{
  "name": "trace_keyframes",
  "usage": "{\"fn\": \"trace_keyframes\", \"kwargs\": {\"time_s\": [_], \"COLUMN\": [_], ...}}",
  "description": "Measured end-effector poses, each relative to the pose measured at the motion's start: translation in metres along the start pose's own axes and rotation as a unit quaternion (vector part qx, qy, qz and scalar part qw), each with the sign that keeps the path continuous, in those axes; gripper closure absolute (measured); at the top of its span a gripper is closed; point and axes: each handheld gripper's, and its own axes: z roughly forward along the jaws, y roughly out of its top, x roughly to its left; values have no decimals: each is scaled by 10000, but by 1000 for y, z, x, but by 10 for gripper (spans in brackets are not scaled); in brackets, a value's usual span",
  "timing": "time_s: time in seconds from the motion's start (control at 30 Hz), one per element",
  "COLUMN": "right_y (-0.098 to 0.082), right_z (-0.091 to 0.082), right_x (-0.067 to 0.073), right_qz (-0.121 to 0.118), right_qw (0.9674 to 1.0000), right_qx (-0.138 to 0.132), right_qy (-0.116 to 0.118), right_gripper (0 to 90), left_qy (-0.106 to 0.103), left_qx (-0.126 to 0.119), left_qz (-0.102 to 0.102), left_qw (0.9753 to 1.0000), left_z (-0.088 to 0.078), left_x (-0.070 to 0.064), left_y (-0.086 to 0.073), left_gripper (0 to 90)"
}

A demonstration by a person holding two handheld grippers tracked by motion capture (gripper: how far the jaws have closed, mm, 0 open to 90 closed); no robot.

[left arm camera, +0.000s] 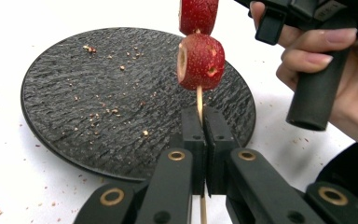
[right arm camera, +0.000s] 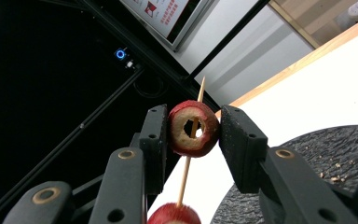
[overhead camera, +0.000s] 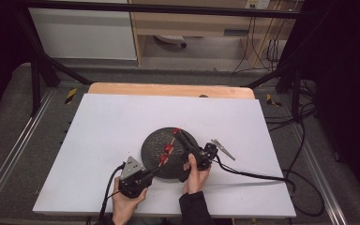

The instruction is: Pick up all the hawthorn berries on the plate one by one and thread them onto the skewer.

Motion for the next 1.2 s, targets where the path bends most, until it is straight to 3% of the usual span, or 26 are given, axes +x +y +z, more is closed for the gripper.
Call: {"fn": "trace_keyframes", "kwargs": {"time_s": [0.3, 0.5, 0.67, 0.8, 0.9, 1.03, 1.2], "right_y": [-3, -2, 6, 16, 22, 27, 33], "right_z": [-2, -3, -5, -6, -7, -9, -13], "right_x": [1, 1, 5, 6, 5, 2, -5], "right_qz": [-37, -166, -495, -815, -1122, -1546, -2024], "right_qw": [9999, 9996, 9979, 9935, 9863, 9737, 9517], "right_qx": [114, 219, 415, 763, 1165, 1614, 2221], "right_qy": [20, -30, -109, -206, -315, -451, -633], "right_gripper": [631, 619, 511, 404, 302, 189, 80], "left_qy": [7, -26, -40, -47, -71, -84, -72], "left_qx": [-37, -1, -9, 11, 30, 58, 93], "left_qz": [15, 45, -21, -27, -14, 1, 16], "left_qw": [10000, 10000, 10000, 10000, 10000, 9999, 9999], "left_z": [8, 8, 3, -1, -2, -4, -8], "left_x": [0, 2, 10, 15, 17, 19, 23], "left_y": [11, 9, 6, 5, 5, 4, 3], "left_gripper": [884, 884, 885, 884, 885, 884, 884]}}
